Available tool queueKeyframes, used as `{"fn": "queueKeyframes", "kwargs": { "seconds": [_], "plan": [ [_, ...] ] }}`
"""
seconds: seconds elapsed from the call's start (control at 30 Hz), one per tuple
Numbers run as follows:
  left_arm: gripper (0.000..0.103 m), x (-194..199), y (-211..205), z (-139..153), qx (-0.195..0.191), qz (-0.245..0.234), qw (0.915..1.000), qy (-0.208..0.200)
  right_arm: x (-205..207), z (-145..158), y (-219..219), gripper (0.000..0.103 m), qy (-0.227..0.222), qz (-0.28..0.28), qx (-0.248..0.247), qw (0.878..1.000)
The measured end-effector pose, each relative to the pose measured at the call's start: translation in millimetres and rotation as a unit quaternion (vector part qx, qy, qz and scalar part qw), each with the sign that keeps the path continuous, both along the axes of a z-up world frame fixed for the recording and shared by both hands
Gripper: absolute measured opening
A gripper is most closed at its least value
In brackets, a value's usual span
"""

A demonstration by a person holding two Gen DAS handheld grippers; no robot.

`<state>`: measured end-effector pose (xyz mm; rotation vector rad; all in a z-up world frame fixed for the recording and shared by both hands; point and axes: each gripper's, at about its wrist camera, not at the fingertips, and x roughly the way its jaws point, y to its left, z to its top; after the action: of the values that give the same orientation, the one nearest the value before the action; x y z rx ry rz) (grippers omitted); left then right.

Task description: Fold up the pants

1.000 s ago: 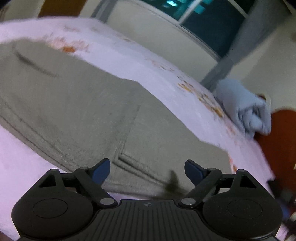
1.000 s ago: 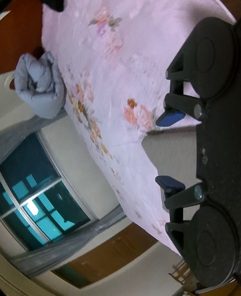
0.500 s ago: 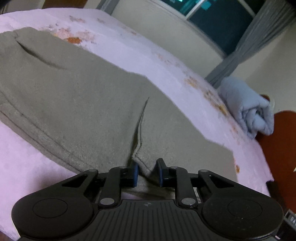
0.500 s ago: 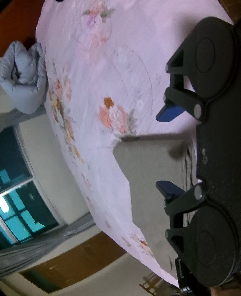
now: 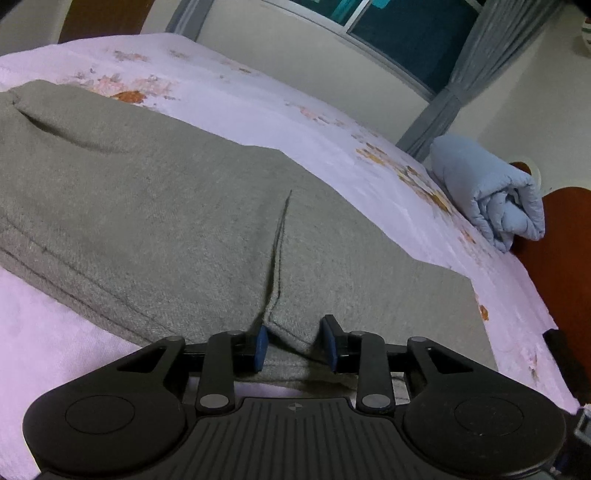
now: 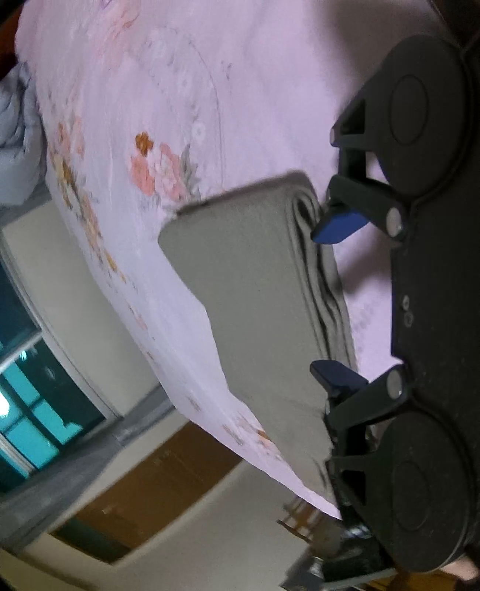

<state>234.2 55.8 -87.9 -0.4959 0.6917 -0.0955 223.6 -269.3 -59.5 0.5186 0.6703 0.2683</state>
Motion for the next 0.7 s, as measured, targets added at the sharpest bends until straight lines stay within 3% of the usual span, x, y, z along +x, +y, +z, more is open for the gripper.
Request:
{"fn": "queueKeyframes", "kwargs": {
  "seconds": [0.2, 0.47, 0.5, 0.53, 0.57, 0.6, 0.7],
  "plan": [
    [0.032, 0.0, 4.2, -3.1, -0.01, -0.001, 1.0, -0.002, 6.3, -9.5, -13.7, 0.063, 0.007, -0.029, 0.029, 0.999],
    [0.032, -3.4, 3.2, -5.9, -0.011, 0.005, 0.9999, -0.007, 17.2, -31.0, -32.4, 0.075, 0.0, -0.041, 0.193, 0.98],
    [0.032, -3.7, 2.6, -5.6, -0.012, 0.005, 0.9999, -0.007, 17.1, -32.9, -37.2, 0.066, -0.007, -0.058, 0.203, 0.977],
    [0.035, -4.0, 2.8, -5.7, -0.015, 0.004, 0.9999, -0.008, 14.5, -35.2, -47.2, 0.041, -0.02, -0.089, 0.222, 0.971],
    [0.036, -4.2, 2.8, -5.9, -0.018, 0.004, 0.9998, -0.007, 13.0, -42.7, -59.4, 0.034, -0.024, -0.112, 0.266, 0.957],
    [0.036, -4.2, 2.4, -5.9, -0.016, 0.004, 0.9998, -0.007, 13.9, -52.5, -67.3, 0.033, -0.013, -0.124, 0.305, 0.944],
    [0.036, -4.2, 2.2, -5.8, -0.01, -0.001, 0.9999, -0.008, 12.3, -56.8, -66.1, 0.033, -0.002, -0.126, 0.291, 0.948]
  ]
}}
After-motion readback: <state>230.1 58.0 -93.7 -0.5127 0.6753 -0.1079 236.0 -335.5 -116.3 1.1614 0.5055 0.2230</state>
